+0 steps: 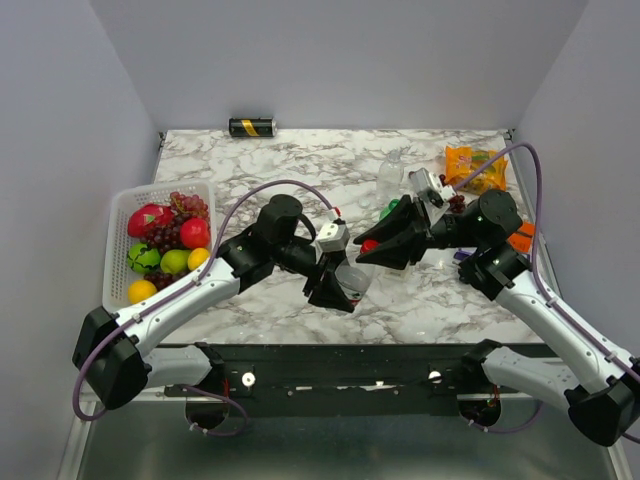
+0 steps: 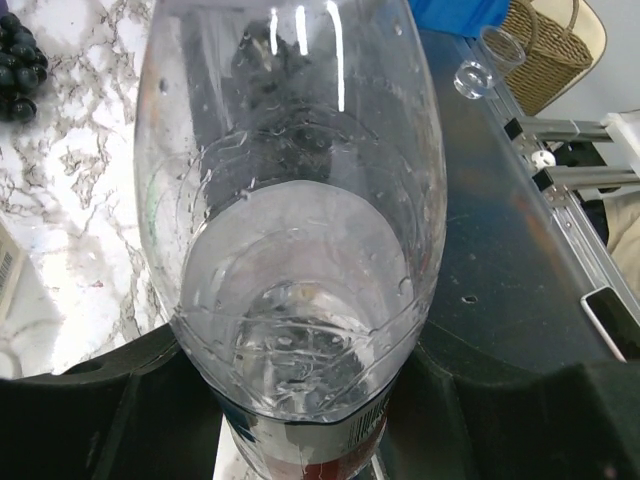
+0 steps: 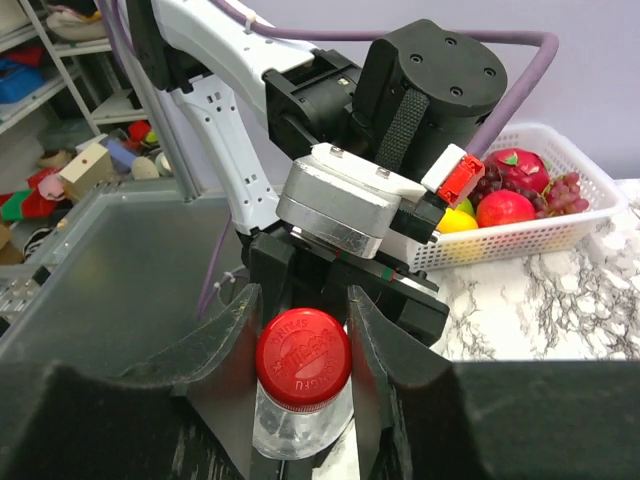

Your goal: Unscrew the bottle caps

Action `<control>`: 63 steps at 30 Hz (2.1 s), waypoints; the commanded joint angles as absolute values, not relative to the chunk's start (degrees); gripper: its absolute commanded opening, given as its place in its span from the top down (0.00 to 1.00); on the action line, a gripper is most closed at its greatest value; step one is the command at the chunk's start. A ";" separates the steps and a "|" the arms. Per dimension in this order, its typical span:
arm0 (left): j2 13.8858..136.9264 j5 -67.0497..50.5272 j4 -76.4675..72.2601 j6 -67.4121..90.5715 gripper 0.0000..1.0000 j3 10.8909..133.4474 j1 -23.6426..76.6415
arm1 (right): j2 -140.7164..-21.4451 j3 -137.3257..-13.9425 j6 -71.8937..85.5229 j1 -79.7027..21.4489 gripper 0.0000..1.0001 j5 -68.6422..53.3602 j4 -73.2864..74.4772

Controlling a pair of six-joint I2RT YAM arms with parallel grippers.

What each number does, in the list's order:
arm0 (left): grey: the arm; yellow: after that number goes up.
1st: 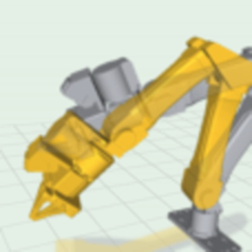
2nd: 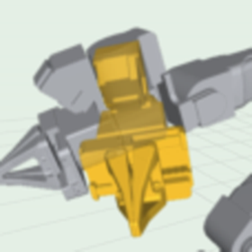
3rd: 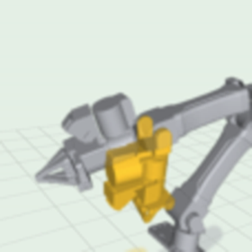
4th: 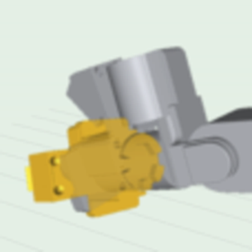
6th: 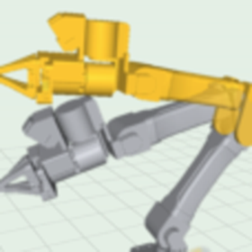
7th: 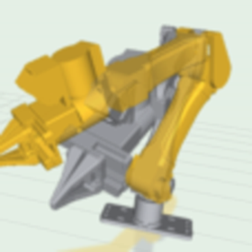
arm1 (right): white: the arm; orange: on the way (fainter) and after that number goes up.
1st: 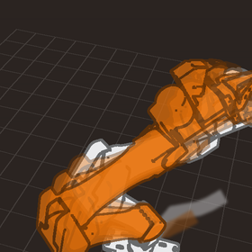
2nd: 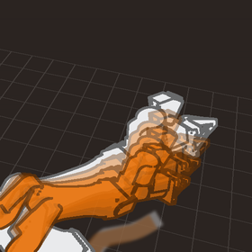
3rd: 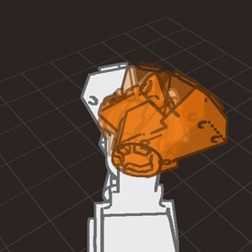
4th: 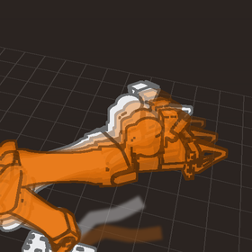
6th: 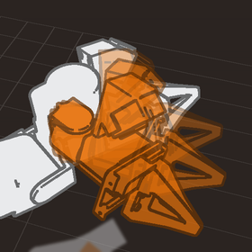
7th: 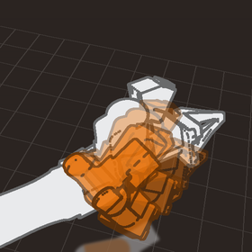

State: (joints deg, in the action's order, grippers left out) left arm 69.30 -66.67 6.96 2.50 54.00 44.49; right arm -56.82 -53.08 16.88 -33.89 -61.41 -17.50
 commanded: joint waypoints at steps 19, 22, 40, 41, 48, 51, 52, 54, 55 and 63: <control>64.07 -23.92 7.91 -2.20 0.67 56.25 46.76 | -46.50 -52.12 13.62 -33.84 0.09 -30.70 -0.18; 64.25 -18.82 7.56 -1.32 0.67 55.81 47.55 | -45.18 -51.42 16.95 -33.93 0.12 -21.02 -0.18; 67.94 -16.70 9.67 -0.35 0.69 57.39 49.22 | -51.77 -52.03 23.73 -35.68 0.31 -18.46 -7.38; 68.11 -16.87 9.75 -0.26 0.69 57.48 49.22 | -52.29 -52.29 23.73 -35.77 0.32 -18.54 -7.38; 68.12 -16.44 10.19 -0.62 0.69 57.66 49.48 | -54.31 -53.17 22.76 -36.83 0.44 -18.81 -6.33; 68.47 -16.52 10.54 -0.70 0.69 57.74 49.48 | -54.32 -53.00 22.59 -37.00 0.50 -18.81 -6.94; 68.64 -16.44 10.81 -0.79 0.69 58.01 49.48 | -54.40 -53.17 22.59 -37.00 0.50 -18.81 -6.94; 69.08 -16.52 11.16 -0.97 0.69 58.18 49.48 | -54.40 -53.26 22.50 -37.00 0.50 -18.46 -6.94; 69.17 -16.52 11.16 -0.88 0.69 58.18 49.57 | -54.49 -53.26 22.50 -37.00 0.49 -18.37 -6.94; 69.26 -16.26 11.25 -1.23 0.69 58.10 49.83 | -54.58 -53.09 22.24 -37.00 0.47 -17.31 -6.94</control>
